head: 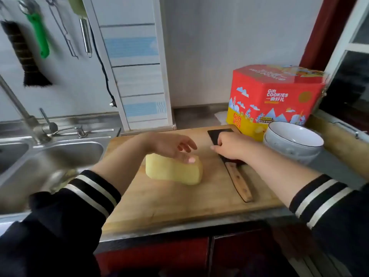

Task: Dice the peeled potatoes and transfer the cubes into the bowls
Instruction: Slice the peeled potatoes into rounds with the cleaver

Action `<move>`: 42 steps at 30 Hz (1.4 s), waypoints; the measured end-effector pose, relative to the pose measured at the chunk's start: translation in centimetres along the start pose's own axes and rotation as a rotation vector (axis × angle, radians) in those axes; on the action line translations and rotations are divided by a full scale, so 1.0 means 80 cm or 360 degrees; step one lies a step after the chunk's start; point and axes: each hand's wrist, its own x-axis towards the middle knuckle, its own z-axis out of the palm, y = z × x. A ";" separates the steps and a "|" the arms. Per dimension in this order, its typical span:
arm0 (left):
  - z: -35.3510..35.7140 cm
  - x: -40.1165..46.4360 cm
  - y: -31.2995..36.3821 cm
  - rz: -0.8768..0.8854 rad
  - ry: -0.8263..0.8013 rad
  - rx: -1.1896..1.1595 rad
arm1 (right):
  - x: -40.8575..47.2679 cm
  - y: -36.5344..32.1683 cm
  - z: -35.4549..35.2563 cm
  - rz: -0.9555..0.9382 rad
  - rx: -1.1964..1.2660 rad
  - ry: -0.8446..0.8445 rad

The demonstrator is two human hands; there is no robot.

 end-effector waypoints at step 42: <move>0.078 0.005 -0.049 0.0604 0.1326 0.0184 | -0.093 -0.033 -0.072 0.0116 0.0655 -0.0146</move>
